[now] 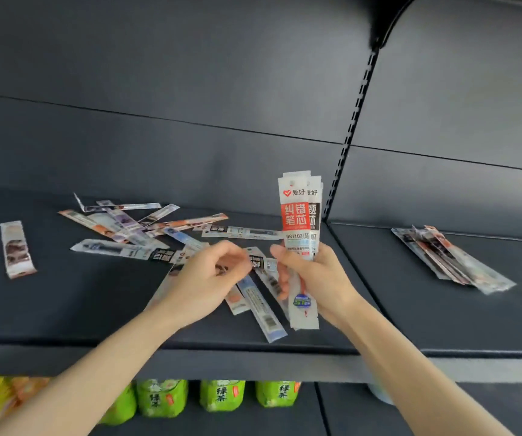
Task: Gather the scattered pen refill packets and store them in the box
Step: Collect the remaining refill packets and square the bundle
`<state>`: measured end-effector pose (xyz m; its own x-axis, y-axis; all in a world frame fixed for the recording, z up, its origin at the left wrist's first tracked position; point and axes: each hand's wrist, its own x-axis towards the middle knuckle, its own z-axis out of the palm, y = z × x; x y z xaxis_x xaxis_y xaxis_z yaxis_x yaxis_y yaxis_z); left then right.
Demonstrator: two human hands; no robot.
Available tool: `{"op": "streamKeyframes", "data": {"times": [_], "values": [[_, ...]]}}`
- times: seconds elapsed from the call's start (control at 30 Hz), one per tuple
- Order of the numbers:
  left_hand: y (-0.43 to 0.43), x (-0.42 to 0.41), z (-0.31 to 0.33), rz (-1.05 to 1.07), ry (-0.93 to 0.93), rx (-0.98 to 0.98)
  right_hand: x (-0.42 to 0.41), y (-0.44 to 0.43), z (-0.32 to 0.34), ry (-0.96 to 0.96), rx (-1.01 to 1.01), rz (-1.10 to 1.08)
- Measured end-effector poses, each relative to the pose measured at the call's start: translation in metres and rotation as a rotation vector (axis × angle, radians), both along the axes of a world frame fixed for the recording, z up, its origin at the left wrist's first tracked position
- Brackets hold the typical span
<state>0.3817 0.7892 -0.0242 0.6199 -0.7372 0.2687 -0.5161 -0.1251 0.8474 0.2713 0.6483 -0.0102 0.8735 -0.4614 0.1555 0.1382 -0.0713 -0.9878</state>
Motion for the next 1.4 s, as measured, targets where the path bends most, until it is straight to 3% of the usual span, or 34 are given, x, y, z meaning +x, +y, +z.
{"op": "streamKeyframes", "data": {"times": [0.17, 0.43, 0.53, 0.77, 0.97, 1.1, 1.23, 1.3, 1.4], "values": [[-0.005, -0.035, -0.017, 0.087, -0.484, 0.475, -0.026, -0.009, 0.0, -0.03, 0.063, -0.009], [-0.026, -0.038, -0.01, 0.058, -0.502, 0.726, -0.035, -0.013, 0.006, -0.046, 0.105, -0.071], [-0.032, -0.036, -0.006, 0.031, -0.506, 0.723, -0.036, -0.018, 0.01, -0.001, 0.066, -0.106], [-0.026, -0.021, -0.013, 0.054, -0.426, 0.46, -0.031, -0.027, 0.012, 0.231, -0.12, -0.169], [-0.013, -0.021, -0.011, 0.106, -0.317, 0.259, -0.007, -0.025, 0.014, 0.506, -0.423, -0.085], [-0.007, -0.023, -0.012, 0.328, -0.368, 0.397, 0.006, -0.027, 0.007, 0.623, -0.601, -0.075], [-0.013, -0.023, -0.011, 0.36, -0.435, 0.522, 0.009, -0.027, 0.005, 0.641, -0.651, -0.08], [-0.016, -0.022, -0.007, 0.326, -0.422, 0.548, 0.008, -0.028, 0.005, 0.61, -0.631, -0.078], [-0.016, -0.018, -0.003, 0.275, -0.392, 0.519, 0.002, -0.03, 0.005, 0.513, -0.437, -0.052]]}}
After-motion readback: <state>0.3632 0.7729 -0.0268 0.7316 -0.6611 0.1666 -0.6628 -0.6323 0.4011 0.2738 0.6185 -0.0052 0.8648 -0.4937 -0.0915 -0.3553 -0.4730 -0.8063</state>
